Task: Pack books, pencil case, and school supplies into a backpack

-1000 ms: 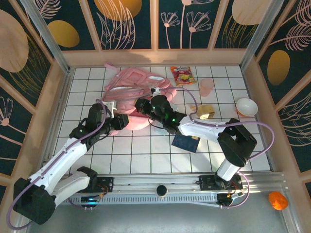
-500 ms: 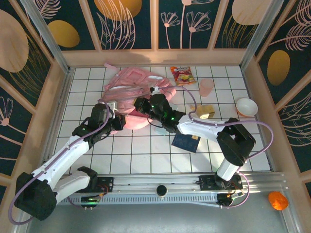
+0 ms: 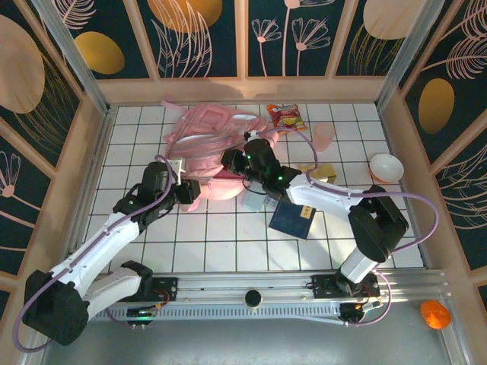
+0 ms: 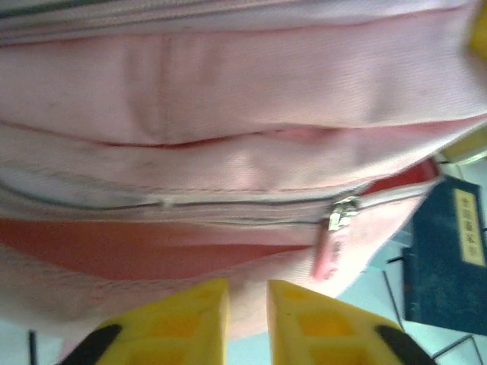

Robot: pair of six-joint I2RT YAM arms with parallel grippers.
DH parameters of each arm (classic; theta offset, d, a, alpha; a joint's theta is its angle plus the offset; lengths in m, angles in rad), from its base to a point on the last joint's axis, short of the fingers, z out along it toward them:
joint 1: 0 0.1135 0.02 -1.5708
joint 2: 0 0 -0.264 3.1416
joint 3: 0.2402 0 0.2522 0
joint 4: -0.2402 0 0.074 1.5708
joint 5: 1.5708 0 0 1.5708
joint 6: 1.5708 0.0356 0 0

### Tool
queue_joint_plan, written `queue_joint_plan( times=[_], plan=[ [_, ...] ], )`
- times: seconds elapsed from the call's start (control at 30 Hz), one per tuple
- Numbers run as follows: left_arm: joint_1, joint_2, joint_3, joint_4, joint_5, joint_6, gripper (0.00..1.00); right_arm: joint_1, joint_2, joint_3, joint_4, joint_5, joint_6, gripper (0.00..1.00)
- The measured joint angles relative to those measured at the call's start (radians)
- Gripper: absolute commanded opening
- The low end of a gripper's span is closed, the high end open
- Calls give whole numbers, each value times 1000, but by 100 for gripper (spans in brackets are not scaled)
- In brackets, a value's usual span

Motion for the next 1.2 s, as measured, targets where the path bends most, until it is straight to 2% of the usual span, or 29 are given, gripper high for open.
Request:
queue_joint_plan(
  times=[0.1, 0.27, 0.6, 0.93, 1.1, 1.2],
  plan=[
    [0, -28, -4, 22, 17, -31, 39, 6, 0, 0, 0, 3, 33, 0],
    [0, -53, 21, 7, -30, -30, 43, 16, 26, 27, 2, 13, 101, 0],
    [0, 29, 47, -36, -123, 22, 44, 41, 85, 89, 25, 41, 180, 0],
    [-1, 88, 52, -14, -138, 37, 45, 51, 137, 131, 31, 58, 189, 0],
    [-5, 108, 52, 2, -161, 36, 41, 58, 155, 159, 31, 59, 189, 0],
    [-6, 125, 52, 5, -196, 35, 34, 64, 161, 169, 26, 63, 188, 0]
  ],
)
